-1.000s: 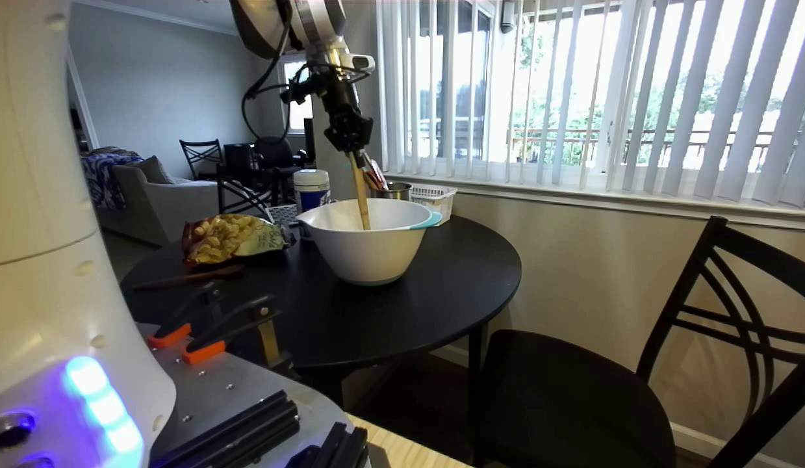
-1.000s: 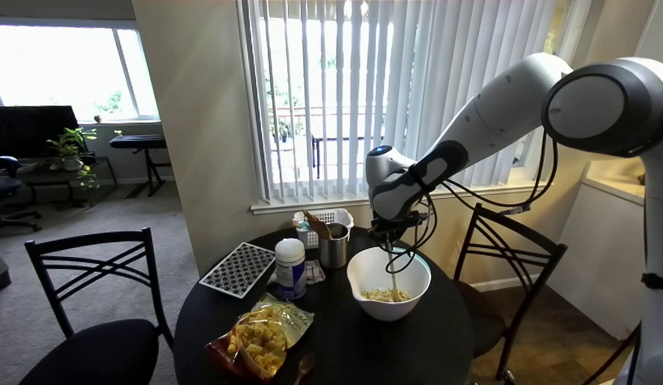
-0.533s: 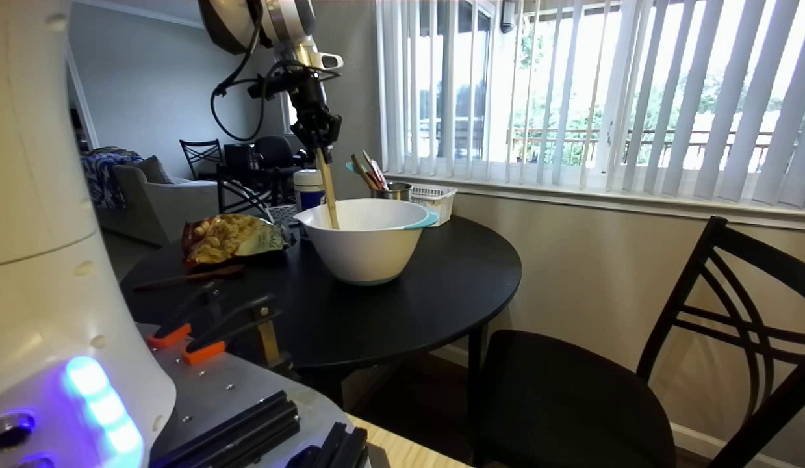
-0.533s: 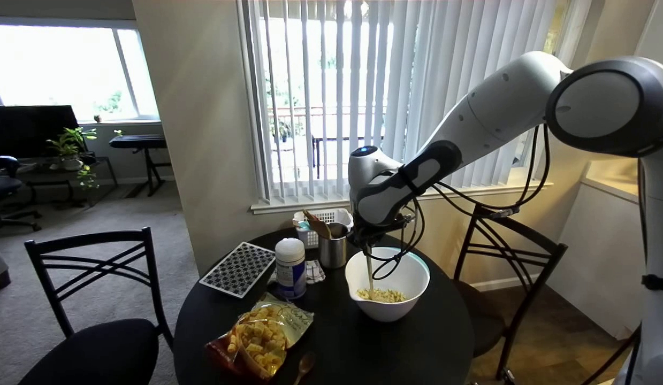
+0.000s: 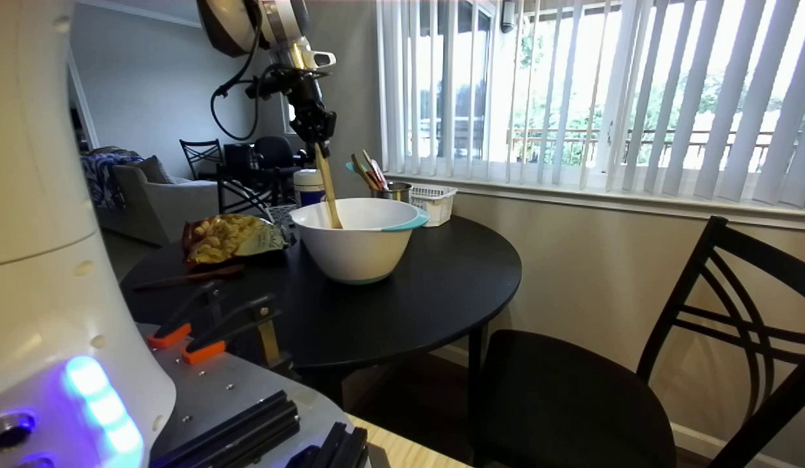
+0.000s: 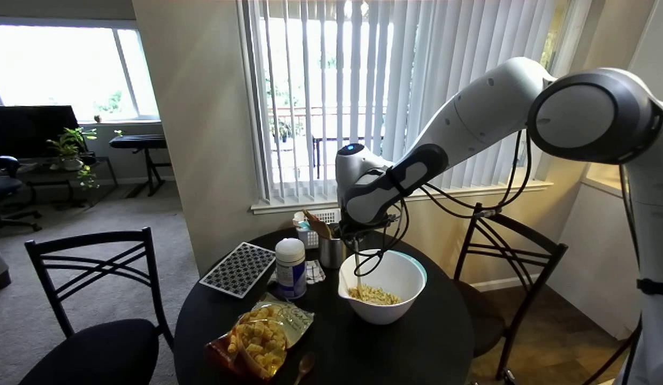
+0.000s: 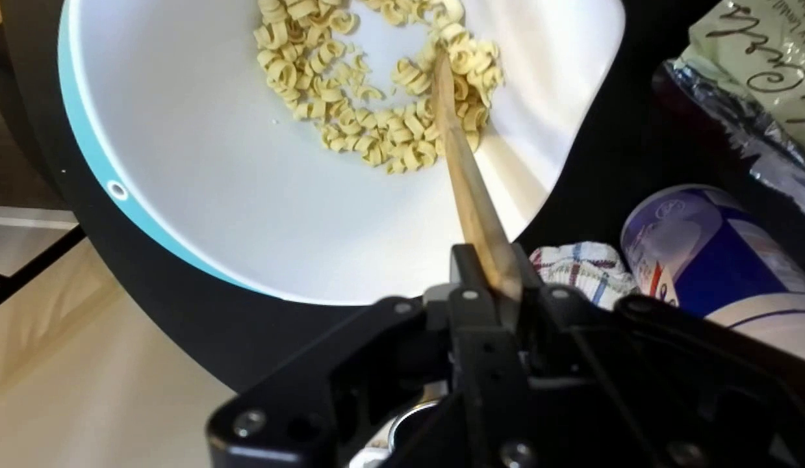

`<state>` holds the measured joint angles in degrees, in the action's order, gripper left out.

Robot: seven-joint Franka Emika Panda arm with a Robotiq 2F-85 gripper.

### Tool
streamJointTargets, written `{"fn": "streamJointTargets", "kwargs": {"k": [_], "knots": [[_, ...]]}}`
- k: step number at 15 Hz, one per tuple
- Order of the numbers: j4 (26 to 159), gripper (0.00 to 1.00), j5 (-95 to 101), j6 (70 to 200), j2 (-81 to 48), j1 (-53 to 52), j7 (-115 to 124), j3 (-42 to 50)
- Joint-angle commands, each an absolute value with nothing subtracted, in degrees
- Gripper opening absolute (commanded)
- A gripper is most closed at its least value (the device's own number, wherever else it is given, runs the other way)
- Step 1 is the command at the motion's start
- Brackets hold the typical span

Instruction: Use the wooden spoon to stir the contents in the white bowl.

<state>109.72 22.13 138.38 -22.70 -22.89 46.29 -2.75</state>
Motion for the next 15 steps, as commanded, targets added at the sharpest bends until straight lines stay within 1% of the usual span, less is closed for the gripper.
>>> {"fn": "streamJointTargets", "kwargs": {"k": [1,8,13,15], "knots": [[107.07,0.03,28.71,137.18,-23.83,-25.59,54.41,0.78],[109.16,0.03,34.88,132.97,-22.52,-24.95,61.77,2.25],[112.39,0.03,35.09,129.16,-20.89,-23.69,63.13,1.42],[113.52,0.03,33.93,129.99,-20.29,-23.07,62.41,0.59]]}}
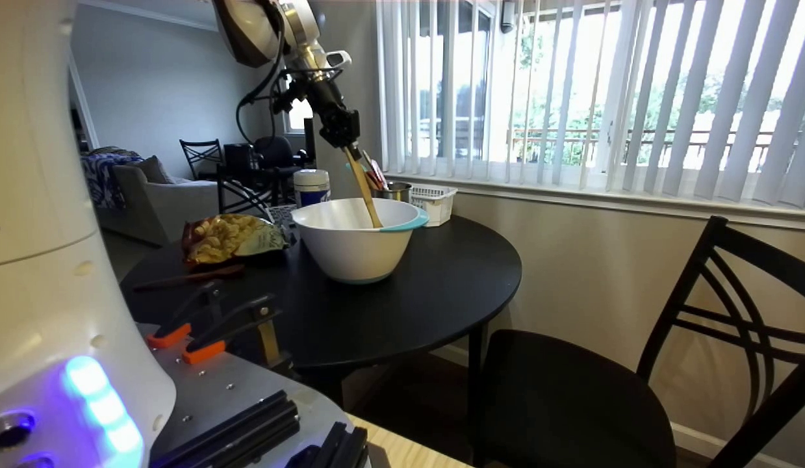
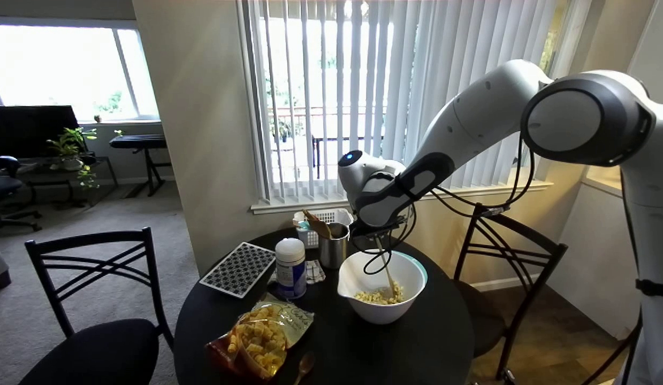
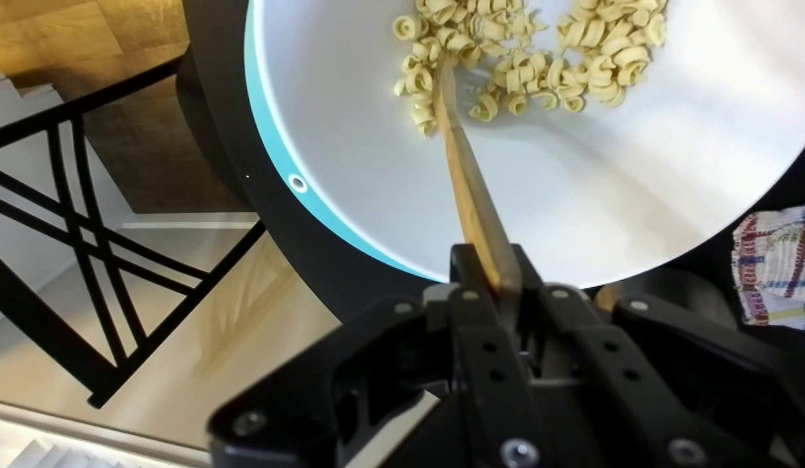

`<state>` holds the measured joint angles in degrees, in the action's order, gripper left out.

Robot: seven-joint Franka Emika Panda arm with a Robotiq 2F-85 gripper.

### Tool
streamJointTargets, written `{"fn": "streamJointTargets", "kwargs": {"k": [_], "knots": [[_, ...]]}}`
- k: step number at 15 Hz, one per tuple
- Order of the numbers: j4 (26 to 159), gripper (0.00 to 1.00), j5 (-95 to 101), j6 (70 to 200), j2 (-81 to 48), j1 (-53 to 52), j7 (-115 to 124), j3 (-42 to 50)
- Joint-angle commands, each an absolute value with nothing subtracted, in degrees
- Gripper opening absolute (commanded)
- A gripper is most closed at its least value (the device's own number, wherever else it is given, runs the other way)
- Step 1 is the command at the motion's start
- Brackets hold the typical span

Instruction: Use the wooden spoon to stir the contents in the white bowl.

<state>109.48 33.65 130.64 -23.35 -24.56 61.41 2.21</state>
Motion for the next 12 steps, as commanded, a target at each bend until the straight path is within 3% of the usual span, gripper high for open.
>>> {"fn": "streamJointTargets", "kwargs": {"k": [1,12], "knots": [[114.09,0.03,33.35,130.63,-20.02,-22.66,61.74,0.12],[118.02,0.03,18.9,138.15,-17.71,-17.38,46.37,-6.43]]}}
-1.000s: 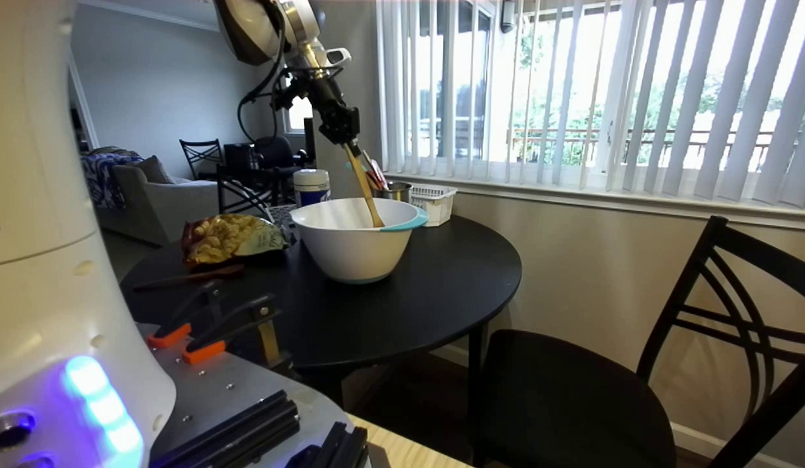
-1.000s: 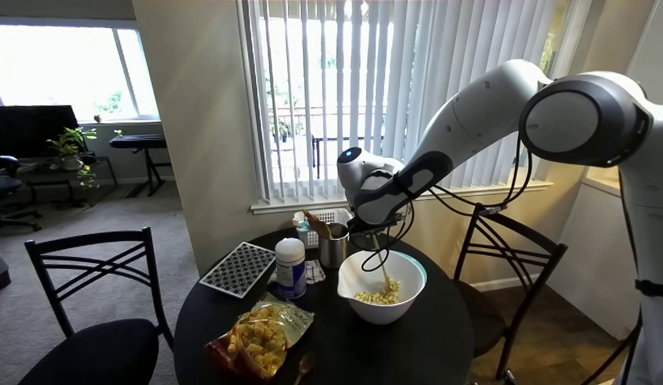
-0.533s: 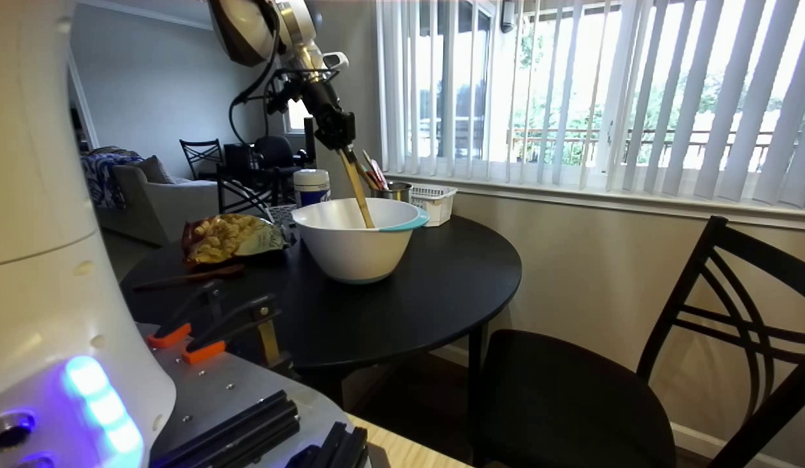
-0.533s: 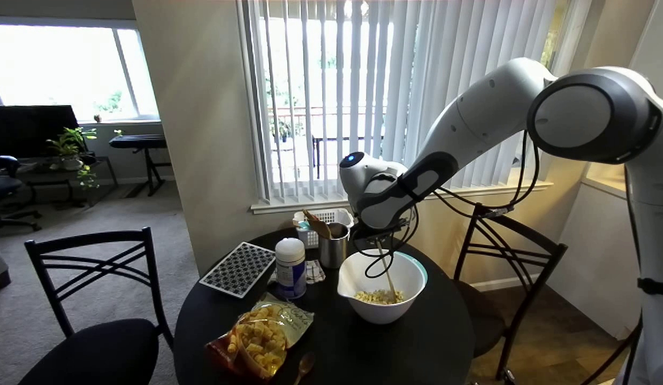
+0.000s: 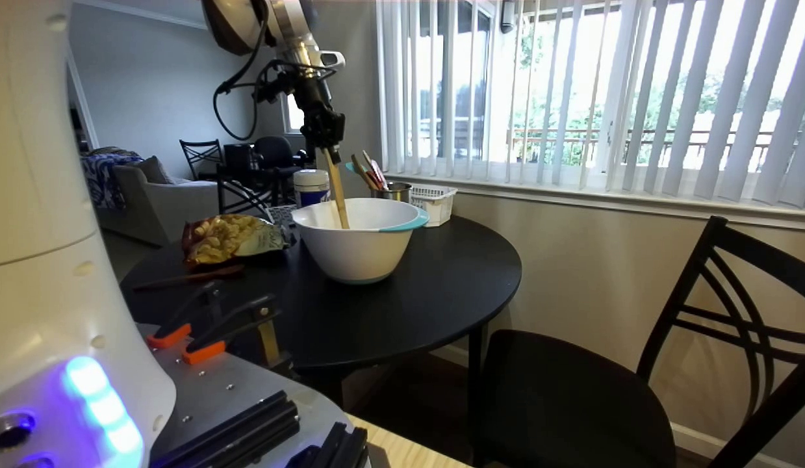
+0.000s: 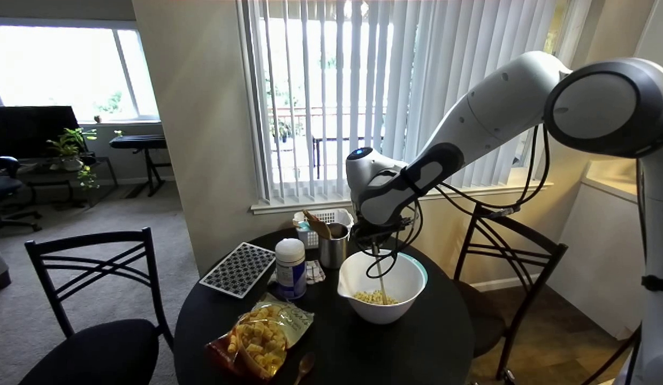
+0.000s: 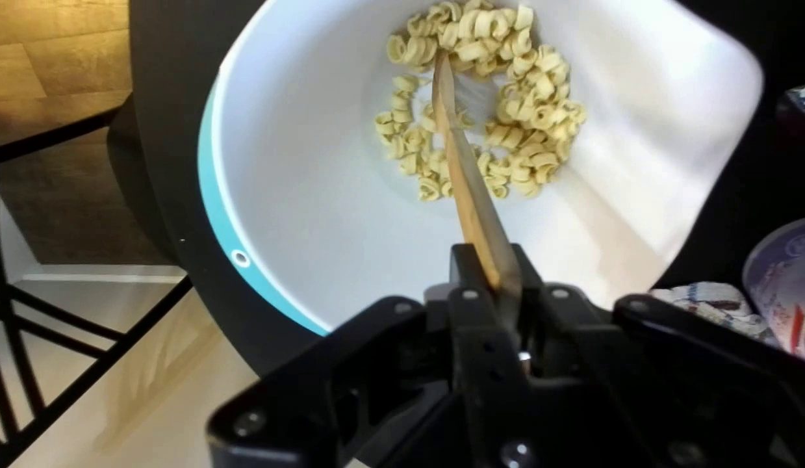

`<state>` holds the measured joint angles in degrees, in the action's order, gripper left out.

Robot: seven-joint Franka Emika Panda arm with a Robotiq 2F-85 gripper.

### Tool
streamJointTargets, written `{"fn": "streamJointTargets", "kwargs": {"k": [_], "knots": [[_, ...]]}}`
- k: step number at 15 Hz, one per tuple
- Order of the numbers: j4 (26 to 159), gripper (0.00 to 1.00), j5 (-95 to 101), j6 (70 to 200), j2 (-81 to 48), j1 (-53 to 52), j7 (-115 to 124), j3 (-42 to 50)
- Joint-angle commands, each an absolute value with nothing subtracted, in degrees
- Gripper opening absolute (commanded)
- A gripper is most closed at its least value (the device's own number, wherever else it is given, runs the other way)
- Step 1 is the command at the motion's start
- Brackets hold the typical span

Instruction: Use the wooden spoon to stir the contents in the white bowl.

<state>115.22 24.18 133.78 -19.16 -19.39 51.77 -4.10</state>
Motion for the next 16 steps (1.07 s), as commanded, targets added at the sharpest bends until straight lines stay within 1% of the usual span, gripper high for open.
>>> {"fn": "streamJointTargets", "kwargs": {"k": [1,3,7,16], "knots": [[117.76,0.03,17.19,139.6,-18.24,-17.35,44.97,-6.9],[116.87,0.03,16.75,140.49,-18.85,-18.29,44.56,-6.69],[115.46,0.03,21.78,138.33,-19.2,-21.36,49.03,-4.79],[113.82,0.03,25.23,139.56,-19.57,-22.52,57.77,-2.44]]}}
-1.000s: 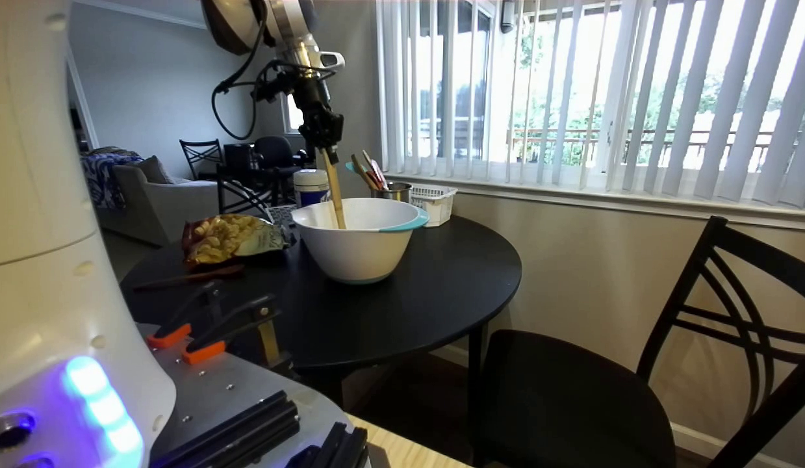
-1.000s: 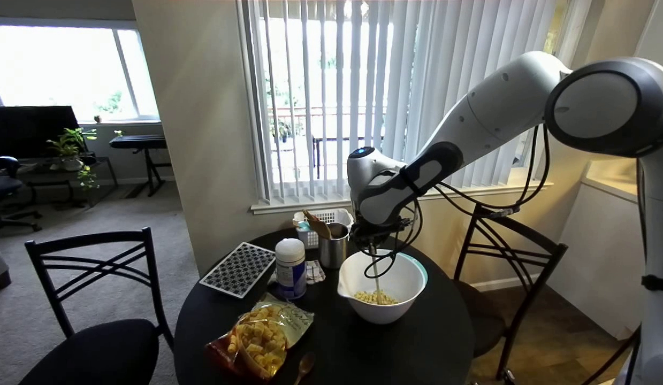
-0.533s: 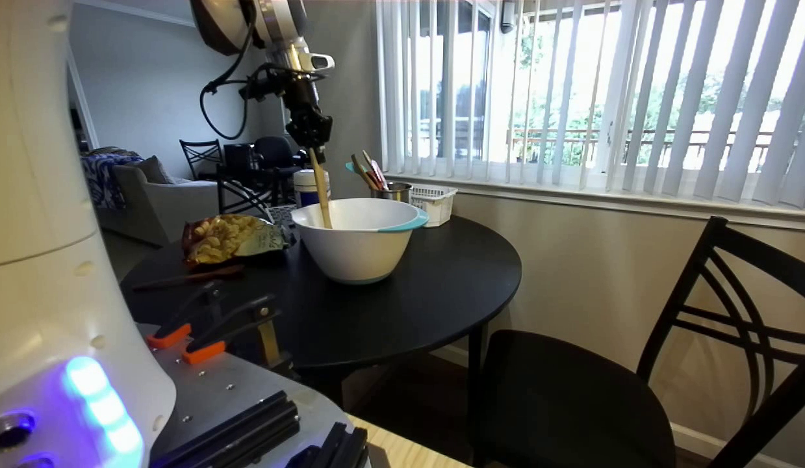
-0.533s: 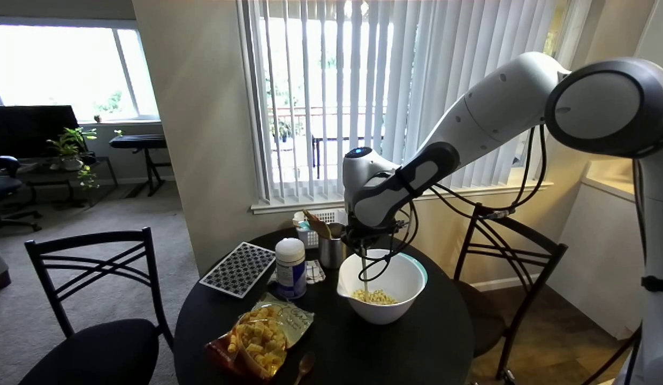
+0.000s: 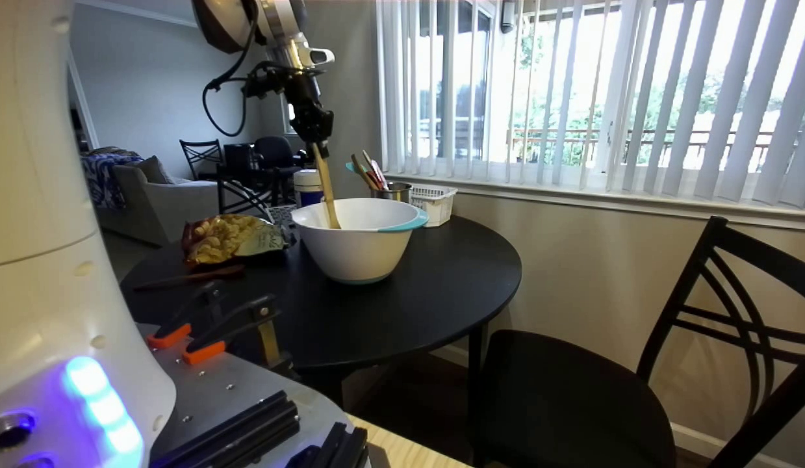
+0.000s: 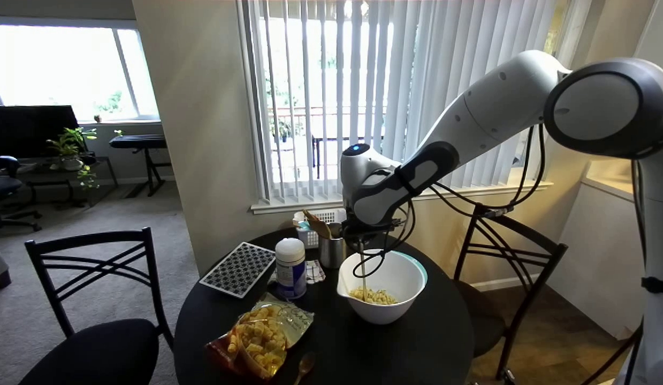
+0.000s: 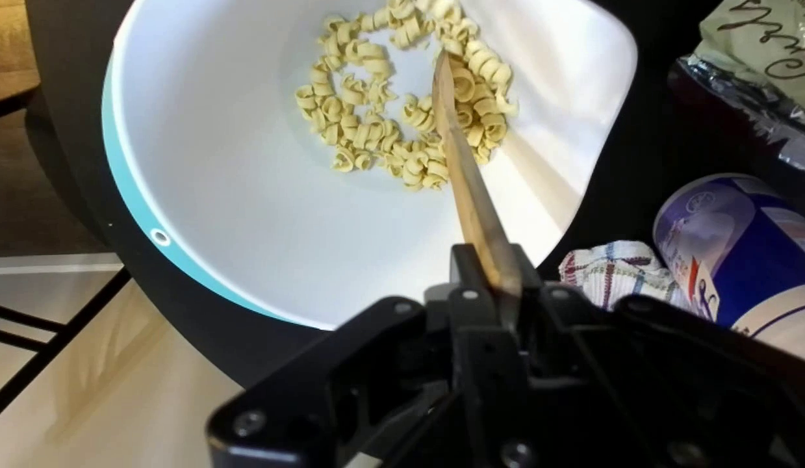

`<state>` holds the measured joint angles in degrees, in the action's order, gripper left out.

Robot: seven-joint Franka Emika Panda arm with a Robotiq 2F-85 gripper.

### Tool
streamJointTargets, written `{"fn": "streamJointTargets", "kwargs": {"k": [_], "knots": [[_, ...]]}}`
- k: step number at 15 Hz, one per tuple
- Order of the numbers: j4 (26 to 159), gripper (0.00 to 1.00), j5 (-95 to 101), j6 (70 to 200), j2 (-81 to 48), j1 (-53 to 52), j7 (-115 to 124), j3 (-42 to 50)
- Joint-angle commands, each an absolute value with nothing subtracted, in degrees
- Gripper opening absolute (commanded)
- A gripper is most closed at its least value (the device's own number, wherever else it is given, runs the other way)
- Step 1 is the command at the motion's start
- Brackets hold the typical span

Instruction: Use the wooden spoon to stir the contents in the white bowl.

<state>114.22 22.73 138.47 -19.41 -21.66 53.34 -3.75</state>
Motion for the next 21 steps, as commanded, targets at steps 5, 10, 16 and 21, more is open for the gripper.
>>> {"fn": "streamJointTargets", "kwargs": {"k": [5,10,16,21], "knots": [[113.82,0.03,30.15,137.79,-19.61,-22.92,63.12,-1.11],[114.99,0.03,33.66,134.06,-18.26,-22.85,65.37,-0.87],[116.31,0.03,34.86,129.42,-16.08,-21.71,65.24,-2.06],[117.8,0.03,32.1,130.44,-14.82,-20.0,60.17,-4.12]]}}
